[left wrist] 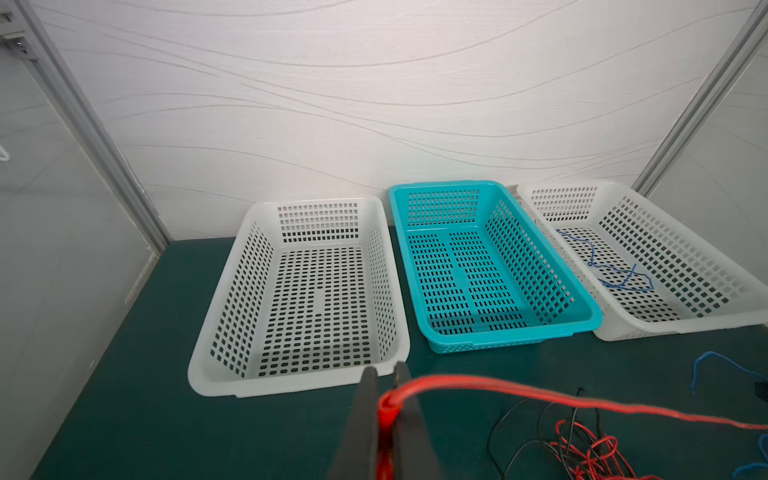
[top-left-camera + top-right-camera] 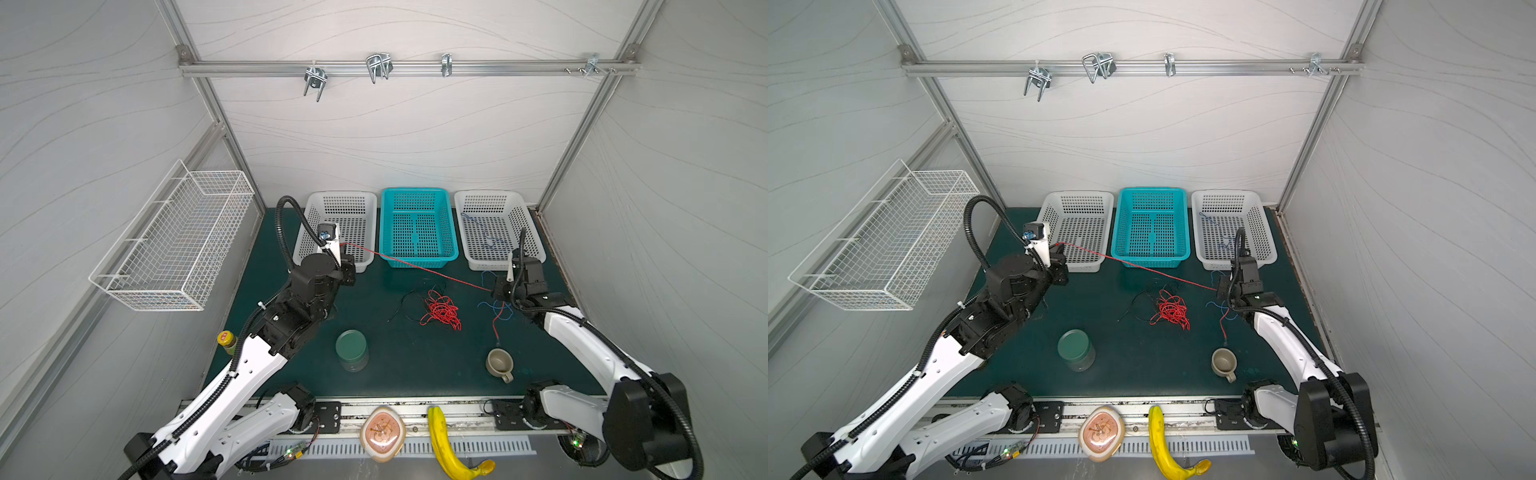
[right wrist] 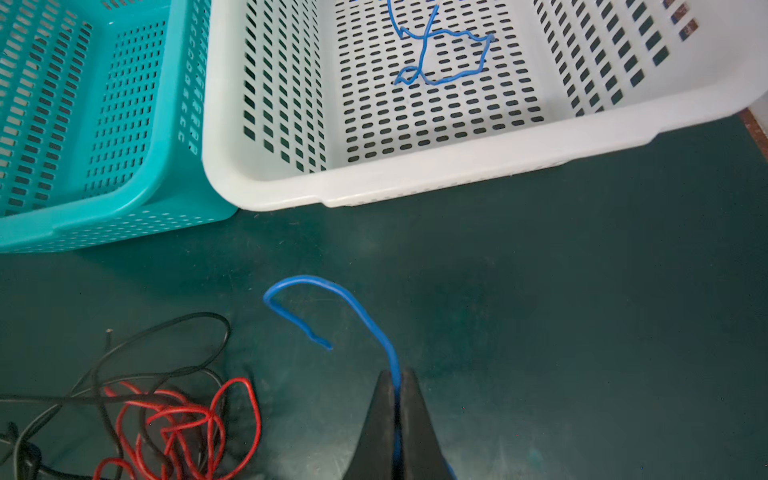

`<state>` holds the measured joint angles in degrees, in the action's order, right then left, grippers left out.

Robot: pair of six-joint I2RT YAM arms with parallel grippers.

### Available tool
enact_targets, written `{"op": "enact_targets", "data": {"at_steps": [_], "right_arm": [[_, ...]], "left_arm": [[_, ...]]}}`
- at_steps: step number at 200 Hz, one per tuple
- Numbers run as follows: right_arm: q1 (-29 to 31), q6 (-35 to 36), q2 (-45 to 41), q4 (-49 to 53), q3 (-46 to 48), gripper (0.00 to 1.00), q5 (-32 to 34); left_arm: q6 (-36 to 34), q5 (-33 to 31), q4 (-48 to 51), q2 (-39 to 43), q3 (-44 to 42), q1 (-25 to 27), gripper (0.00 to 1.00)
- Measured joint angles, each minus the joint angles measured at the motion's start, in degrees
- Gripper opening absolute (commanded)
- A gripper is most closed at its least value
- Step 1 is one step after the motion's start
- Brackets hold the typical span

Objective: Untangle the cables

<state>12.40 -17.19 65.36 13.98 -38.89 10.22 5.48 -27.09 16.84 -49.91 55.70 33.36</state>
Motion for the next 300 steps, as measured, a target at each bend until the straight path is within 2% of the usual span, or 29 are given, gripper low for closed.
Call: {"op": "enact_targets", "data": {"at_steps": [69, 123, 182, 215, 242, 300], "right_arm": [[-3.2, -1.3, 1.7, -0.6, 0.1, 0.00, -1.5], [-6.0, -0.8, 1.3, 0.7, 0.7, 0.00, -0.7], [-5.9, 0.3, -6.0, -0.4, 2.3, 0.00, -6.8], [-4.7, 1.2, -7.4, -0.8, 1.8, 0.00, -8.8], [-0.1, 2.2, -8.1, -2.4, 1.7, 0.00, -9.1], [7.6, 2.3, -8.4, -6.8, -1.7, 0.00, -6.8]], "left_arm": [[-3.0, -4.6, 4.7, 0.4, 2.0, 0.0, 0.00], [-4.5, -14.1, 4.0, 0.8, 7.6, -2.0, 0.00], [-3.8, -13.9, 3.8, -4.7, 7.8, -2.0, 0.00], [-3.0, -10.7, 3.7, -6.3, 6.1, -2.0, 0.00], [-2.4, -5.9, 2.5, -6.7, 4.0, -2.0, 0.00], [-0.8, 11.1, -3.0, -12.0, -0.2, -1.4, 0.00]]}}
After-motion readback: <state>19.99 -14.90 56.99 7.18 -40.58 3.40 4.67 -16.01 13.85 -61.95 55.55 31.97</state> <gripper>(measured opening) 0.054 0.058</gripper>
